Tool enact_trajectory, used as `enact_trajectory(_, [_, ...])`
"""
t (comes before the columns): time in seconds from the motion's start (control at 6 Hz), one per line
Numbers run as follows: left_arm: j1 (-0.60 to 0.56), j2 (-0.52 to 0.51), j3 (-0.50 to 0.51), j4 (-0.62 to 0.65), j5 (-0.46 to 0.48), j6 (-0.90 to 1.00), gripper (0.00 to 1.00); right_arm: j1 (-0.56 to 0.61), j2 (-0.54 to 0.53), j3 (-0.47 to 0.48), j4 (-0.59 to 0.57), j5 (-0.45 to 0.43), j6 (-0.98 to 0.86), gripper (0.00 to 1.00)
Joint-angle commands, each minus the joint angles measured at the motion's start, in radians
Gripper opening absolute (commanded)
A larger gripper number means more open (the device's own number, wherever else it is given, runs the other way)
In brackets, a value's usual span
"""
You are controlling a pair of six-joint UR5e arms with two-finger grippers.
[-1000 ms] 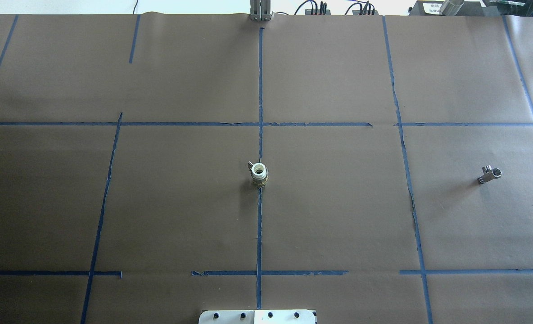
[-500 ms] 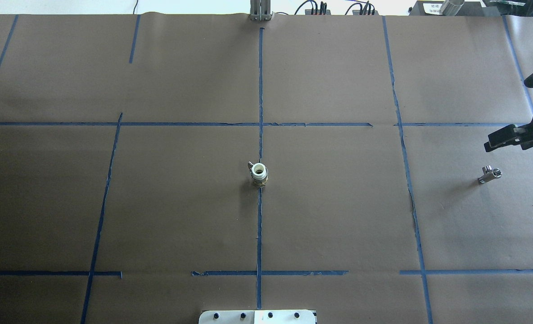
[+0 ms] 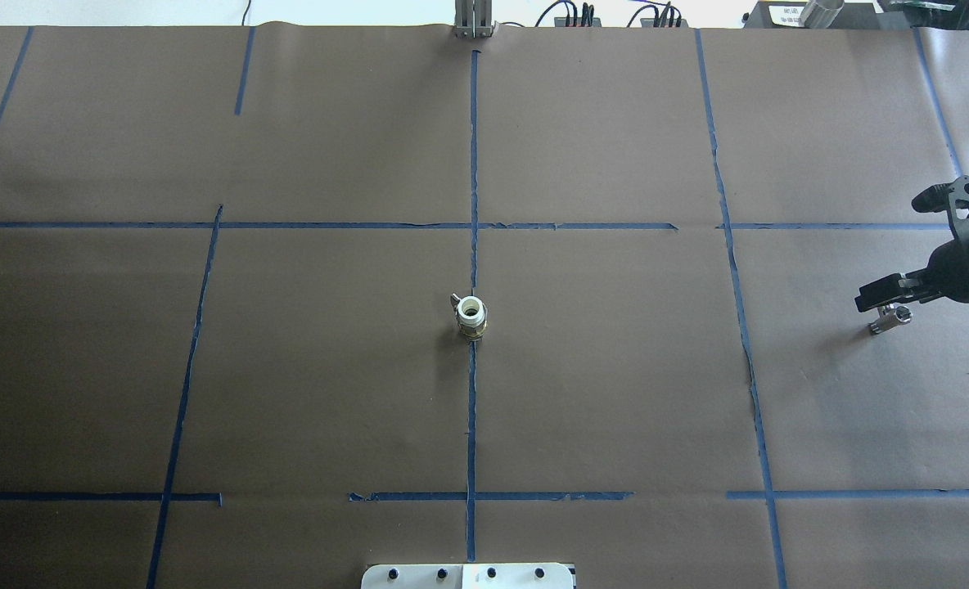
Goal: Assemble PPR valve and pipe with both arms
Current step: 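Lower the right gripper onto the chrome valve and grasp it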
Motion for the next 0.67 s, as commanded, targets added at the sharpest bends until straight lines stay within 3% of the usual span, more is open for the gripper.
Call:
enact_trajectory(0.0, [0.000, 0.003, 0.000, 0.000, -0.002, 0.000, 1.00, -0.004, -0.004, -0.024, 0.024, -0.002, -0.003, 1.00])
enact_trajectory(0.33, [0.000, 0.003, 0.000, 0.000, -0.002, 0.000, 1.00, -0.007, -0.021, -0.022, 0.023, 0.000, -0.009, 0.99])
enact_trajectory(0.5, [0.000, 0.003, -0.002, 0.000, -0.002, -0.002, 1.00, -0.010, -0.019, -0.022, 0.023, 0.003, -0.009, 0.76])
